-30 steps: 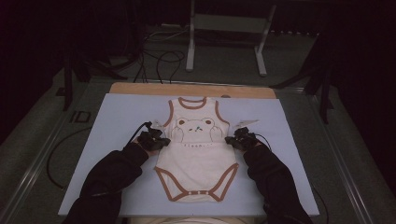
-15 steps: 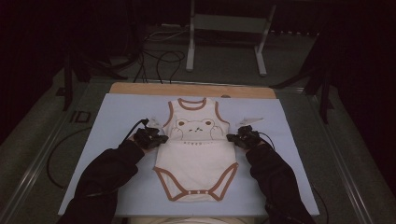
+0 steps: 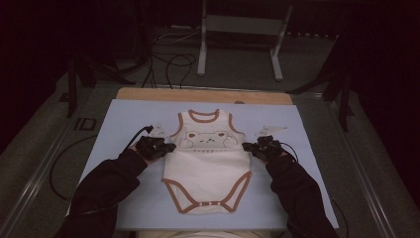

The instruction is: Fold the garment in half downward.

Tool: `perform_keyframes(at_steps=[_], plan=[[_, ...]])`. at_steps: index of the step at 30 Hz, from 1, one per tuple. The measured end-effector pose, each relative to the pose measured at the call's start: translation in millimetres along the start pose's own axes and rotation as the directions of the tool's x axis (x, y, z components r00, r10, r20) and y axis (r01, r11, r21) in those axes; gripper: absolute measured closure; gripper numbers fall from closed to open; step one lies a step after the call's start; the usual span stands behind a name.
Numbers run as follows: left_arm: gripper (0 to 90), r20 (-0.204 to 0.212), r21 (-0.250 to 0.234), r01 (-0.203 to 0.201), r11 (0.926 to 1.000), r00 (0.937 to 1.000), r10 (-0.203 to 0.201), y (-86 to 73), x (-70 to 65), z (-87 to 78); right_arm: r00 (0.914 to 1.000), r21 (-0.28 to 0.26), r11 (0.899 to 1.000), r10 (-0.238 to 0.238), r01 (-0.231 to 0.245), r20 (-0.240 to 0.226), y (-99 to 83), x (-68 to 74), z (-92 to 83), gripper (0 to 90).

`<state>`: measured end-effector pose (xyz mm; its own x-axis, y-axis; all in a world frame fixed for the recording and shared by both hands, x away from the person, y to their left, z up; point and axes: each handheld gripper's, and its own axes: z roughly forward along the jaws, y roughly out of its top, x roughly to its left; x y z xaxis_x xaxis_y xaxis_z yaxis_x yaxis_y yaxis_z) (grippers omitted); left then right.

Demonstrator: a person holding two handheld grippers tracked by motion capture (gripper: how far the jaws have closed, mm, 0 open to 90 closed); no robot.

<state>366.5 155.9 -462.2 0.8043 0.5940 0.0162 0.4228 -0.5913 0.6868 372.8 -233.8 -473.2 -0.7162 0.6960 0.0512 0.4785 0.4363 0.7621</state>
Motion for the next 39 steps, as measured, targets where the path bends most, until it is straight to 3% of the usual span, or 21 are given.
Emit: perform_keyframes(at_steps=[8, 9, 14, 25, 39], plan=[[89.6, 0.022, 0.016, -0.053, 0.9985, 0.9984, 0.053, -0.3, -14.3, -14.3, 0.9995, -0.007, 1.000, -0.028, 0.028, -0.011, -2.0, 11.7, -16.1, 90.0], [89.6, 0.022, 0.021, -0.075, 0.9970, 0.9970, 0.074, -1.0, -19.3, -18.1, 0.9996, -0.016, 1.000, -0.025, 0.025, -0.014, -3.2, 15.0, -21.6, 90.0], [89.6, 0.036, 0.020, -0.093, 0.9955, 0.9951, 0.092, -3.6, -26.5, -24.3, 0.9992, -0.016, 0.999, -0.036, 0.036, -0.014, -6.7, 22.1, -29.8, 90.0], [89.5, 0.064, 0.025, -0.101, 0.9946, 0.9930, 0.099, -20.8, -47.2, -32.8, 0.9967, -0.020, 0.998, -0.063, 0.062, -0.050, -19.3, 42.8, -47.3, 89.9], [89.4, 0.091, 0.030, -0.112, 0.9932, 0.9898, 0.109, -39.5, -67.1, -40.2, 0.9959, -0.024, 0.999, -0.042, 0.041, -0.080, -43.0, 68.3, -59.8, 89.9]])
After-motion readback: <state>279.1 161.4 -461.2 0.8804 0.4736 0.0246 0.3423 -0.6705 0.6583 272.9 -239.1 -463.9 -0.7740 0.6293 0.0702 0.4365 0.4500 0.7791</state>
